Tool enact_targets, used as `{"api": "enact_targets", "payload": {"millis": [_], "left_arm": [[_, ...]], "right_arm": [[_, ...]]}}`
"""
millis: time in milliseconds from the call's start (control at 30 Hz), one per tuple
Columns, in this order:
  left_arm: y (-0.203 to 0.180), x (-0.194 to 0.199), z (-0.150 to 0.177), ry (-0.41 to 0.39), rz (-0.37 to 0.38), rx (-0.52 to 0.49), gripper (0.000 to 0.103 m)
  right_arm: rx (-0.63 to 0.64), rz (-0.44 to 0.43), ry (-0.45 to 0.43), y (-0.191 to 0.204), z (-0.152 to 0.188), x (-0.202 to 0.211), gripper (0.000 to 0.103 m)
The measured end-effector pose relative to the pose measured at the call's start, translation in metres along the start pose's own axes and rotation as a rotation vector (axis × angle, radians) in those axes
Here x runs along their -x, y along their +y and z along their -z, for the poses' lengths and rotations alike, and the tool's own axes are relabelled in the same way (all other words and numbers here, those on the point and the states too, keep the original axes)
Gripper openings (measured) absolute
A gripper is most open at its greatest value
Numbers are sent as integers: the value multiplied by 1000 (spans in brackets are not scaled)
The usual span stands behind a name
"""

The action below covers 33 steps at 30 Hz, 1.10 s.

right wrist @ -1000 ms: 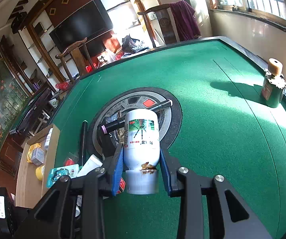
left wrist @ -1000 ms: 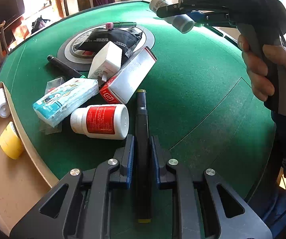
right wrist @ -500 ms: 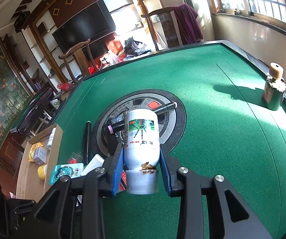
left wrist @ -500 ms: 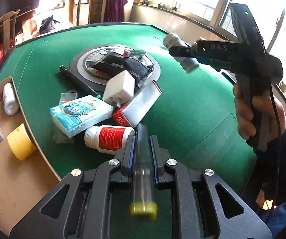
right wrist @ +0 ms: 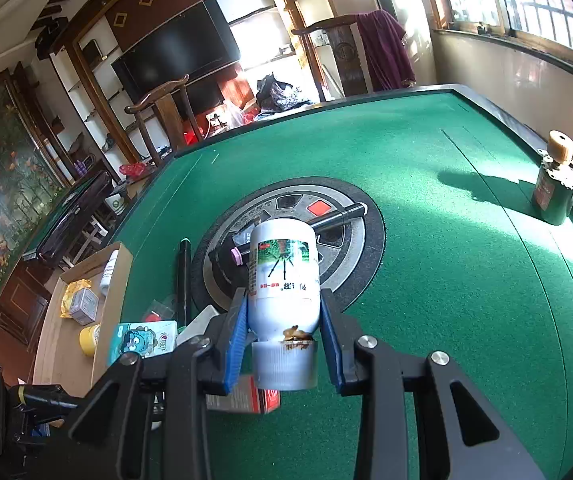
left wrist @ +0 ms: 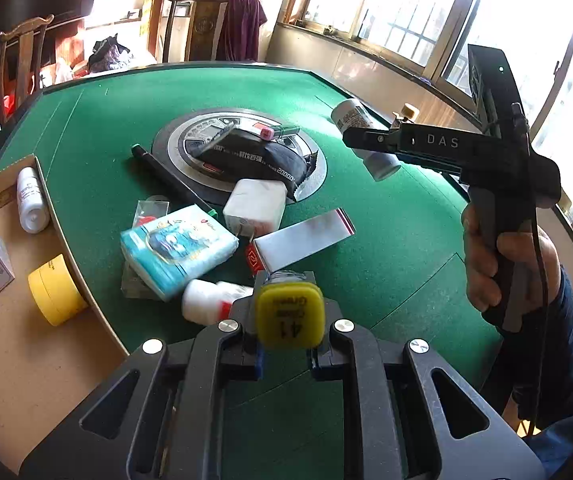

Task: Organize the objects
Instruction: 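Lift the black marker with the left tool while the right tool lifts the white bottle, then carry the marker and white bottle over the cardboard tray with both tools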

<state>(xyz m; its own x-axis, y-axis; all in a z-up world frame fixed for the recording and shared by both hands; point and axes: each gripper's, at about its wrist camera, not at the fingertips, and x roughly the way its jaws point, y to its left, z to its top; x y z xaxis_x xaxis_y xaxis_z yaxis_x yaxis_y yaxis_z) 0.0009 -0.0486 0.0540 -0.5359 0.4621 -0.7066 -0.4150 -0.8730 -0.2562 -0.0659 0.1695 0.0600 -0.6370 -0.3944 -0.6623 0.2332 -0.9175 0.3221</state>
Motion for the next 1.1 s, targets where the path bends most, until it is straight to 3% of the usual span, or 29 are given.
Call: {"api": "enact_targets", "payload": {"millis": [267,533,1100], "left_arm": [[7,12,-4,-62,-1,33,14],[12,26,-7,-148,-100,43,14],[23,38,-9,-206,-140,79,14]], "right_arm": [[15,-2,2,6,3,-1,34],[55,-27,9,20,10,-2,34],[159,-96,44,74,36,-9,34]]}}
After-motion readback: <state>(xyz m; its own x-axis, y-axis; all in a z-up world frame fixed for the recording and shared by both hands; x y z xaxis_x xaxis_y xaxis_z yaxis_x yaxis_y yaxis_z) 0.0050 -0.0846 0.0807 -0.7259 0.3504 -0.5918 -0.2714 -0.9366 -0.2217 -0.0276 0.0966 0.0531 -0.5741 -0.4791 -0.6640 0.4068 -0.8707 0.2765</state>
